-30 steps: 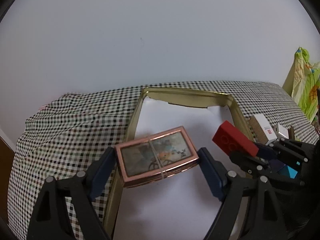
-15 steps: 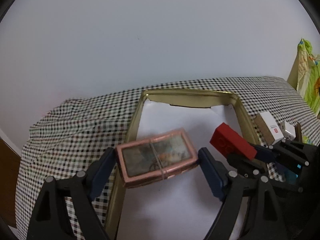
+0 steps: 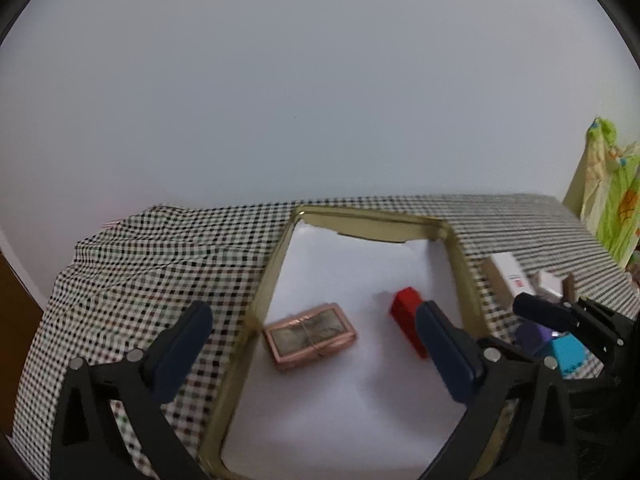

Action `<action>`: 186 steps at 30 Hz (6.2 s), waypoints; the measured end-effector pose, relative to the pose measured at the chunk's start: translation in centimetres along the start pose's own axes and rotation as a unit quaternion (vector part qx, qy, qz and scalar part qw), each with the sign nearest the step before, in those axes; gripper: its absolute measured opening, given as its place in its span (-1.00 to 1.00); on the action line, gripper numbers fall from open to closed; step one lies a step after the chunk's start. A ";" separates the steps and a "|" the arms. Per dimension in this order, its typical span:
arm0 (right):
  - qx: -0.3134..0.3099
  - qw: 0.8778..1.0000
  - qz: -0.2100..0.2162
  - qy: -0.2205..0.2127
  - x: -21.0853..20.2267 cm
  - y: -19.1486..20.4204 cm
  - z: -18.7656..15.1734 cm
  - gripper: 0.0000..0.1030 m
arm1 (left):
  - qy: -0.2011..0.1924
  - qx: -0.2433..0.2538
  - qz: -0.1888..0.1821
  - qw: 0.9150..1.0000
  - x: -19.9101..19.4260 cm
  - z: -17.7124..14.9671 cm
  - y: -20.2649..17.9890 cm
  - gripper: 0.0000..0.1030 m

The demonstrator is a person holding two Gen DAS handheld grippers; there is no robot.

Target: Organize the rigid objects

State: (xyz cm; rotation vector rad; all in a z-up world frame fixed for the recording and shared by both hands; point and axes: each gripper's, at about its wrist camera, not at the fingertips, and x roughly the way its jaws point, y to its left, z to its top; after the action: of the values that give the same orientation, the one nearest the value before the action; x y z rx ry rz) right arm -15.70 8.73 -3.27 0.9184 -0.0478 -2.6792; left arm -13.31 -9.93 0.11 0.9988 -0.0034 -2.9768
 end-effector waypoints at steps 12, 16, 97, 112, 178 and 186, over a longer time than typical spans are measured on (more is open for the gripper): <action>0.046 0.996 -0.071 -0.035 -9.3 -7.2 -5.9 0.31 | -0.018 0.016 -0.085 0.996 -3.7 -2.9 -9.3 1.00; 0.066 0.991 -0.111 -0.031 -10.7 -10.2 -7.6 0.32 | 0.000 0.035 -0.108 0.994 -3.2 -3.9 -13.5 1.00; 0.104 0.991 -0.083 0.031 -9.5 -20.7 -9.4 0.03 | 0.079 0.079 -0.210 0.971 1.5 -6.7 -21.1 0.30; 0.074 0.989 -0.120 -0.043 -11.2 -17.3 -8.9 0.03 | 0.014 0.037 -0.190 0.981 -0.5 -6.3 -18.5 0.30; 0.041 0.988 -0.106 -0.103 -11.6 -10.0 -8.2 0.03 | -0.108 0.009 -0.117 0.987 -5.7 -7.6 -13.2 0.30; 0.036 0.989 -0.101 -0.104 -11.5 -9.4 -8.2 0.03 | -0.111 -0.002 -0.112 0.987 -5.7 -7.6 -12.5 0.30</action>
State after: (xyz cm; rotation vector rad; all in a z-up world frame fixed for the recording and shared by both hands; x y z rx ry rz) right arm -4.77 21.69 -4.20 0.6927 -0.1036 -2.9717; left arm -4.16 2.56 -2.55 0.7035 0.1217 -3.2752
